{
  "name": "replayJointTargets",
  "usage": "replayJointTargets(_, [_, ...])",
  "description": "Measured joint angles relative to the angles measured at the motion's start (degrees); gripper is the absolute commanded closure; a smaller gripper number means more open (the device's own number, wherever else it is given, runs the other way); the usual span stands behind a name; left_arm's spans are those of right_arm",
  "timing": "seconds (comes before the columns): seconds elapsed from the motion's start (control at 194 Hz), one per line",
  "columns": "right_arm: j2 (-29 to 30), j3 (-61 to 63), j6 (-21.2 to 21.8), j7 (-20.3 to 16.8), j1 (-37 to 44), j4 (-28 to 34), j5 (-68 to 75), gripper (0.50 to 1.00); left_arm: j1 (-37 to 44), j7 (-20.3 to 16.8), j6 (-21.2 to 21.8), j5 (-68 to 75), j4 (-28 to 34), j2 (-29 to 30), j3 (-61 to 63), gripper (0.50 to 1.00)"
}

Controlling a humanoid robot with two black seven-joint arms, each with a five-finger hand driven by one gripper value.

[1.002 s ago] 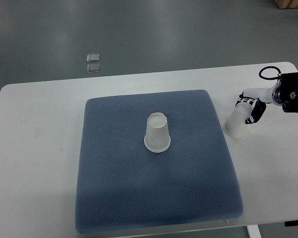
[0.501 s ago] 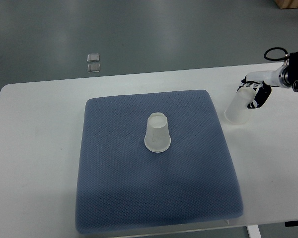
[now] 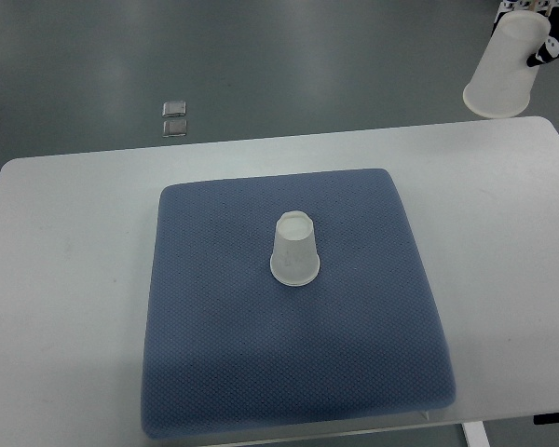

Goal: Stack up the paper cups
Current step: 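Lift the held cup up and carry it toward the pad, then position the held cup directly above the cup on the pad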

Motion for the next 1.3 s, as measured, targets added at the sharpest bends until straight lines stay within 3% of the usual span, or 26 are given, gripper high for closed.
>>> replayJointTargets(0.357, [2.20,1.13,1.00,-0.10,2.92,0.95,0.49,0.824,-0.02,0.03,0.00,-0.01,0.06,0.00,-0.06,0.500])
replayJointTargets(0.889, [21.73,11.40,-2.25,-0.26,1.07,1.23,13.31,0.820,-0.02,0.04,0.00,-0.07,0.07,0.00,-0.16,0.500])
replayJointTargets(1.302, [24.46,15.01,-3.06,-0.12,-5.09,0.88,13.39,0.818,0.06,0.01,-0.01,-0.07,0.08,0.00,-0.25,0.500])
